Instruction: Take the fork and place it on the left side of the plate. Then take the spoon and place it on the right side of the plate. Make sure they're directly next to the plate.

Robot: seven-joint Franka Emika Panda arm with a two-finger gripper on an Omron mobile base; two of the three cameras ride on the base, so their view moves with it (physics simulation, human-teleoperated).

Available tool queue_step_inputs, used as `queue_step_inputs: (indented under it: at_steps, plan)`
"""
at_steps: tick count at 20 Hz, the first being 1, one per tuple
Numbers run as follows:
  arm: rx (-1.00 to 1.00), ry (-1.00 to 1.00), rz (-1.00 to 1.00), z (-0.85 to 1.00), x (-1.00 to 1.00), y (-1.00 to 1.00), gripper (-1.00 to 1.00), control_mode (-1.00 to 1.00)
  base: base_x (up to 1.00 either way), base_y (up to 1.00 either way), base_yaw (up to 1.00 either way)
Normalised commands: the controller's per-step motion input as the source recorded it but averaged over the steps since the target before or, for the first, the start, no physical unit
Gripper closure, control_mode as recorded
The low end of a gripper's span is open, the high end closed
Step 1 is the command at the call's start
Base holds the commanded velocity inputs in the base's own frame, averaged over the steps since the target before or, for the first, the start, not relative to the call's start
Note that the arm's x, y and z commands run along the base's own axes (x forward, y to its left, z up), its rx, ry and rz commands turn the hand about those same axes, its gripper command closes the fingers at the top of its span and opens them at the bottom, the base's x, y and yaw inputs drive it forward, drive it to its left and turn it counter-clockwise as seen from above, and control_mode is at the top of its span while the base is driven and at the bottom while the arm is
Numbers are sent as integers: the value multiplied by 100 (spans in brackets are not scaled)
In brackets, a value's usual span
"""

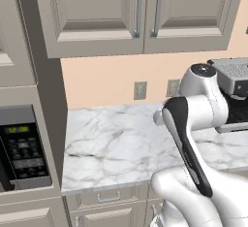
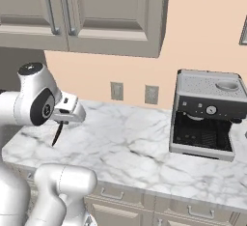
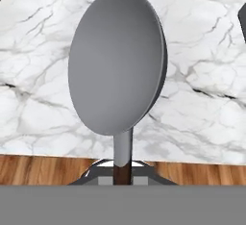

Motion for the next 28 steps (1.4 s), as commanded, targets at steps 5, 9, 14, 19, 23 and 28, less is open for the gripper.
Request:
queue_step_inputs:
  at_steps: [5,9,14,19,23,28]
  plan:
    - [0,0,0,0,0,0,100,100,-63,24,-2]
    - [0,0,0,0,0,0,100,100,-74,60,-19]
    - [0,0,0,0,0,0,100,100,-64,70,-41]
    - [0,0,0,0,0,0,100,100,-61,55,-48]
    - [0,0,0,0,0,0,100,100,-70,47,-50]
    - [0,0,0,0,0,0,100,100,-79,44,-50]
